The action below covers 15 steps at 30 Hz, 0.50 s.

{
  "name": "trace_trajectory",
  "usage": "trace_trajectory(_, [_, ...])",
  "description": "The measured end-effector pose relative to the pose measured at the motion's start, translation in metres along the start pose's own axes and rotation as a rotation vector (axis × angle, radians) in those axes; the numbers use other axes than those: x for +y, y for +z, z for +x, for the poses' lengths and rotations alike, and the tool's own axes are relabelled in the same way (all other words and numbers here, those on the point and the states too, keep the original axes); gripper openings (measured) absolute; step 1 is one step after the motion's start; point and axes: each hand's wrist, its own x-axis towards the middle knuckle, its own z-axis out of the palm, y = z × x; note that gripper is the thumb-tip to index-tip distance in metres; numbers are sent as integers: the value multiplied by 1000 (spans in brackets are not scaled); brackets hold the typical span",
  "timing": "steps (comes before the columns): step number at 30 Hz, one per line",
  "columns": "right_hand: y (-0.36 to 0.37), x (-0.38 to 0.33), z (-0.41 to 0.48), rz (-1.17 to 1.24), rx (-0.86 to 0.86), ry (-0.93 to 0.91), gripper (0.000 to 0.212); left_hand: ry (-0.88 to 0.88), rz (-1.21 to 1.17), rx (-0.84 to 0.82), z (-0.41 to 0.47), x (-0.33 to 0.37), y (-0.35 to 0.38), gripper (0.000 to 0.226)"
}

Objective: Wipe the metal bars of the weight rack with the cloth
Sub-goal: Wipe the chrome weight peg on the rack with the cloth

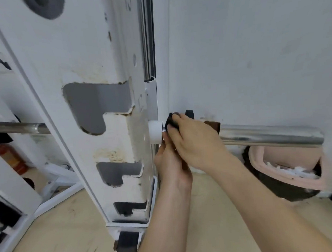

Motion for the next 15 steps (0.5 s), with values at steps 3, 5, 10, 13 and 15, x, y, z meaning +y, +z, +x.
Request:
trace_trajectory(3, [10, -4, 2, 5, 0, -12, 40, 13, 69, 70, -1, 1, 1, 24])
trace_trajectory(5, [14, -2, 41, 39, -186, 199, 39, 44, 27, 59, -6, 6, 5, 23])
trace_trajectory(10, [1, 6, 34, 232, -61, 170, 44, 90, 152, 88, -20, 2, 0, 22])
trace_trajectory(13, [7, -2, -16, 174, 156, -75, 34, 121, 270, 56, -19, -2, -9, 21])
trace_trajectory(15, [16, -3, -12, 3, 130, -106, 45, 100, 251, 72, -16, -4, -10, 21])
